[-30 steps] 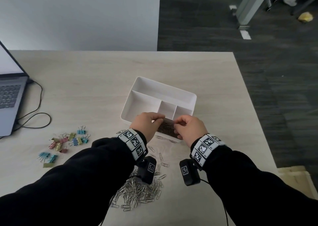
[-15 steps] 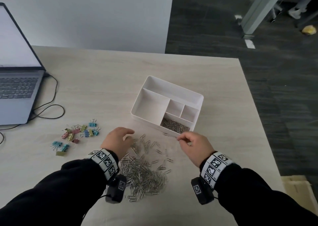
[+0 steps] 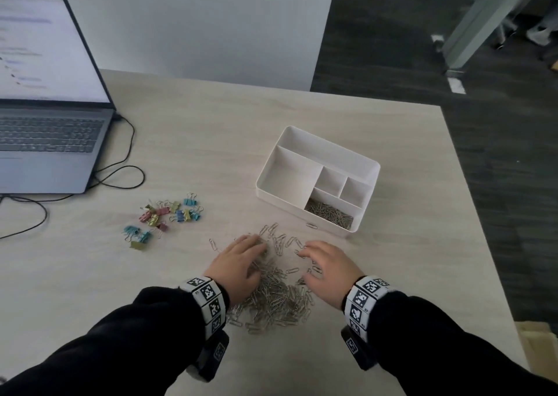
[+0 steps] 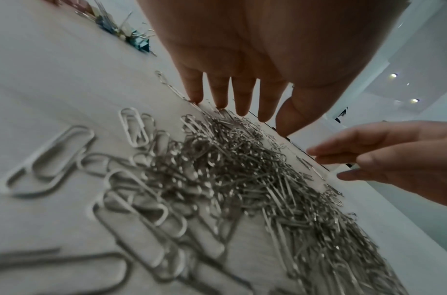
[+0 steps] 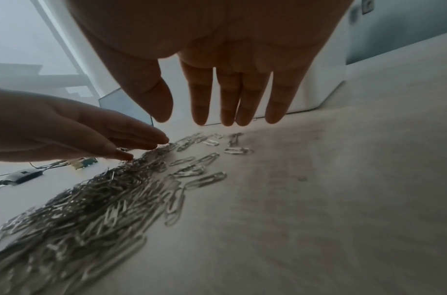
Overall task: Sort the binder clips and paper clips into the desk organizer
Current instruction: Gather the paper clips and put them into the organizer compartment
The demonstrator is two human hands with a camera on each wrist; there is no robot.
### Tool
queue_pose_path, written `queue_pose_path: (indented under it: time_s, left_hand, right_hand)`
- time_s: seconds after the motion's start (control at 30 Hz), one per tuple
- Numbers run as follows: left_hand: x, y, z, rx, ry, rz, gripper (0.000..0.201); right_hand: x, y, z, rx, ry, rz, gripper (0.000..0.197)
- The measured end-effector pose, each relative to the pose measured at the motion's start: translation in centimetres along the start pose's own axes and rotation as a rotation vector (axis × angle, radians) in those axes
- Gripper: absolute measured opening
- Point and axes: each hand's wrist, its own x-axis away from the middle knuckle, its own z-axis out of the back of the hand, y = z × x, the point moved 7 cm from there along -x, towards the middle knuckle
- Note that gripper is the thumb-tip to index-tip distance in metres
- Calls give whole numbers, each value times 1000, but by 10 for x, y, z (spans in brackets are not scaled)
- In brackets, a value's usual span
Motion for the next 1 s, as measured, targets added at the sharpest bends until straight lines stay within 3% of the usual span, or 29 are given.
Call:
queue_pose_path:
  time_s: [0.1,0.2,0.33,0.4,0.5,0.57,0.63,0.73,0.8,0.9,1.0]
  left_hand:
    - [8,-13,10,13,74,61,62]
    - [18,-34,20,-28,101,214,58]
    - [26,-55,24,-28,99,332,71]
    - [26,-55,19,-22,71,319,76]
    - [24,-43,4,-69,25,177,85]
    - [26,-33,-4,-69,-4,67,87]
    - [29,-26,-5,-67,-11,-7,90]
    - [37,-34,4,-134,9,45,105]
    - [42,-48,9,-185,-9,124,116]
    - [46,-57,8,-223,-50,143,119]
    - [42,-48,1,-160,-62,96,107]
  right_hand:
    - [-12,-6,9,3,28,-12,51]
    - [-26,-9,11,67,-8,-76,61]
    - [-22,-21,-7,189,-120,-51,69]
    - [-14,-31,-16,211,-141,33,68]
    - [-7,-36,-20,184,-138,127,64]
    - [-6,-29,-13,181,-77,92,65]
    - [-8,-16,-6,213,-32,-7,78]
    - [-6,-2,-9,210,-102,-91,102]
    - [-1,-2,-17,188,-158,-78,108]
    - [5,-12,-31,216,-206,-19,106]
    - [4,-28,-42,222,-197,40,92]
